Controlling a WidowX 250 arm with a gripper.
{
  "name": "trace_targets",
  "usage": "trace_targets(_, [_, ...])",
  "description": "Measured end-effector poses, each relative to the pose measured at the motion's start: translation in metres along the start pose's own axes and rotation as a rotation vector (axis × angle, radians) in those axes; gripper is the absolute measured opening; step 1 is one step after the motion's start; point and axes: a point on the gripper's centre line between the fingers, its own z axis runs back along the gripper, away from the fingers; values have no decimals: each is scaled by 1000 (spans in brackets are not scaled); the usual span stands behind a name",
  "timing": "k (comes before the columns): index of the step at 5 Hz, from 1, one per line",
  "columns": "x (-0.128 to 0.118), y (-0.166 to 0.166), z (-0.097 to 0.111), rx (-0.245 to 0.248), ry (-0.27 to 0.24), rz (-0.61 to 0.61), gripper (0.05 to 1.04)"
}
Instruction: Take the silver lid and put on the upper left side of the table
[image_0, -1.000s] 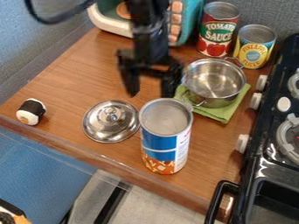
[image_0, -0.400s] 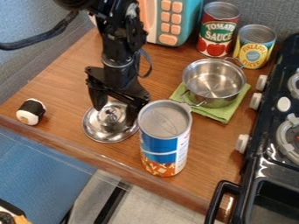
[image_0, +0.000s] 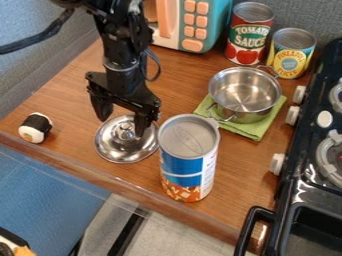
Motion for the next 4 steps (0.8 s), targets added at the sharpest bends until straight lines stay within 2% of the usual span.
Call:
trace_targets(2, [0, 2, -4, 1, 21, 17, 370])
trace_targets(3, [0, 1, -4, -4, 16, 23, 212])
trace_targets(4, [0, 0, -4, -10, 18, 28, 449])
